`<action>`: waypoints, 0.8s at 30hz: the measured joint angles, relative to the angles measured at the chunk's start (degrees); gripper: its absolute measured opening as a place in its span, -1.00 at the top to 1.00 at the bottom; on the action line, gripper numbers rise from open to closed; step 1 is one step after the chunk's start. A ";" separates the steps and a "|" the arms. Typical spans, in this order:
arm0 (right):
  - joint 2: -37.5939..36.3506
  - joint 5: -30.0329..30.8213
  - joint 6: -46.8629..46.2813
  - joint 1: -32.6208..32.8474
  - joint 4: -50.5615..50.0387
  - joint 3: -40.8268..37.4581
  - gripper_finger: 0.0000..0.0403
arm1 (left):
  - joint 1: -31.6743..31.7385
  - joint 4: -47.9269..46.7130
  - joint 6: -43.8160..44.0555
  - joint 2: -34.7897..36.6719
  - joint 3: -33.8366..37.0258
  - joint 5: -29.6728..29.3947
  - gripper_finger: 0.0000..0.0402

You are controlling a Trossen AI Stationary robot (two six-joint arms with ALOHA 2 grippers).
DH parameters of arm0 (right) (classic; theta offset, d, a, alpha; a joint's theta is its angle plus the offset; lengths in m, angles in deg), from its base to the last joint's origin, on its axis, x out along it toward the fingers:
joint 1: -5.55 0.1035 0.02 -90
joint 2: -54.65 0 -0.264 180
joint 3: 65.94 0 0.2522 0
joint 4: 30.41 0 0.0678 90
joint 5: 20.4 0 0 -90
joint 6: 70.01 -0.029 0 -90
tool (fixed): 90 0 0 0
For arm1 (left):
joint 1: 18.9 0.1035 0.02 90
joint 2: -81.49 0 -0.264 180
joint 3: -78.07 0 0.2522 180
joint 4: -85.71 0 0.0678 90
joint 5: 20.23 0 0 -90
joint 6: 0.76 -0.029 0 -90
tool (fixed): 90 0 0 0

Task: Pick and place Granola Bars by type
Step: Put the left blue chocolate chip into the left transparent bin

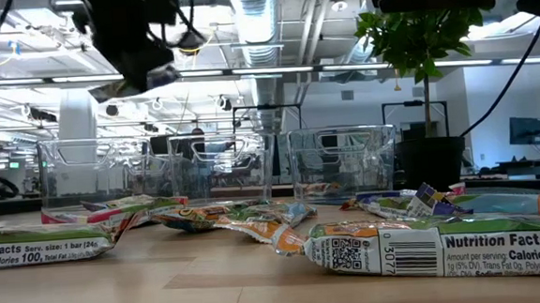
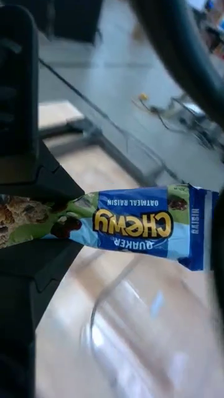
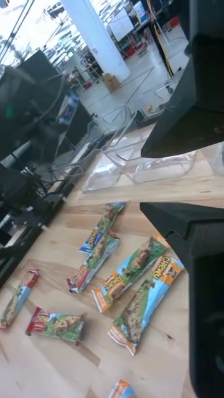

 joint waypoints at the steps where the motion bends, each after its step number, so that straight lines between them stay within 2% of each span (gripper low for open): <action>1: 0.00 0.00 -0.05 0.00 -0.34 0.00 0.41 | 2.13 0.01 -1.38 0.00 0.08 0.04 0.57; 12: 0.00 0.01 -0.07 -0.02 -3.16 0.00 0.41 | 23.84 -0.01 -5.15 0.00 0.18 6.94 0.57; 17: 0.00 0.00 -0.07 -0.07 -3.93 0.00 0.41 | 28.05 0.74 -6.05 0.00 0.18 6.74 0.57; 24: 0.00 0.01 -1.52 -0.15 -4.58 0.00 0.41 | 30.62 11.45 -14.53 0.00 0.18 8.07 0.57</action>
